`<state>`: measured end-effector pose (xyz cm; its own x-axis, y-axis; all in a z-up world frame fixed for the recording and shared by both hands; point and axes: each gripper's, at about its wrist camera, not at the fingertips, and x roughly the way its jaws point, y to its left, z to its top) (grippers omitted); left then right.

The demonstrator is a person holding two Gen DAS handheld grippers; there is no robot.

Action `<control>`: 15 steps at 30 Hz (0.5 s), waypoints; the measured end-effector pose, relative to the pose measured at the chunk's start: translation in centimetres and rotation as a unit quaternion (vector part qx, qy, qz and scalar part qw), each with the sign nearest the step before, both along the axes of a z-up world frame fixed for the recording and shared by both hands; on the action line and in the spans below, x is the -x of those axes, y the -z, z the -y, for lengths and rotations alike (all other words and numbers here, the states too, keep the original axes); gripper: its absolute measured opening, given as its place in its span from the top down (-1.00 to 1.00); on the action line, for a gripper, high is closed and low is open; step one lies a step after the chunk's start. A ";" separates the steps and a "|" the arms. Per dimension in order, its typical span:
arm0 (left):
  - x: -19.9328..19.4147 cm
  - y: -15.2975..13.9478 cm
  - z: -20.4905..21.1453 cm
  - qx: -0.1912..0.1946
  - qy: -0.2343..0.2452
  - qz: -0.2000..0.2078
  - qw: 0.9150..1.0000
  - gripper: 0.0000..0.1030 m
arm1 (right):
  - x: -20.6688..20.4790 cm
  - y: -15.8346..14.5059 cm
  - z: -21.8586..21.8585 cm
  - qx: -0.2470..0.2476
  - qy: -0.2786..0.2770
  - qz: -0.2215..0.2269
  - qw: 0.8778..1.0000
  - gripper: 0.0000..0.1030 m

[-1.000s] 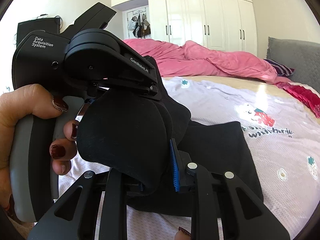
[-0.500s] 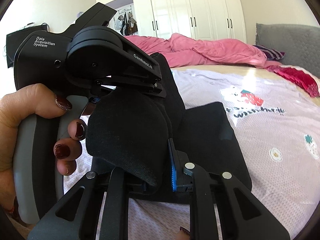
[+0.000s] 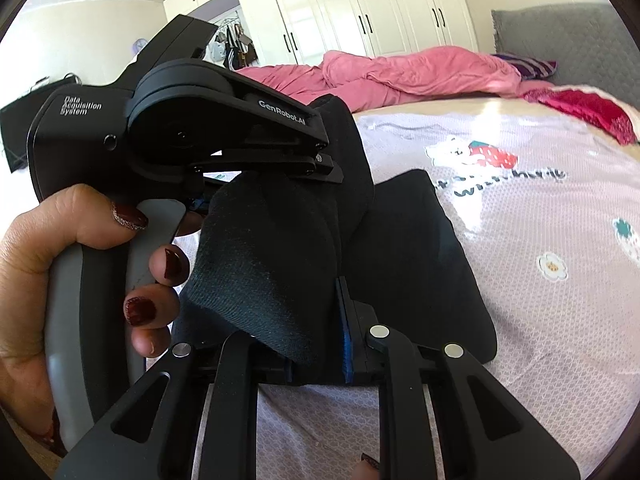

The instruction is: Fold small clothes

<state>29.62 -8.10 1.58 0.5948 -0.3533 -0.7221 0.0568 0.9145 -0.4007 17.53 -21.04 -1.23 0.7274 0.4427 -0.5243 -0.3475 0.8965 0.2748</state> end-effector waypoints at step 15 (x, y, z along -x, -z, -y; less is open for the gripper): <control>2.4 -1.0 -2.1 -0.002 -0.016 0.037 0.999 -0.12 | -0.3 3.4 6.0 -0.139 0.028 -0.130 0.981 0.39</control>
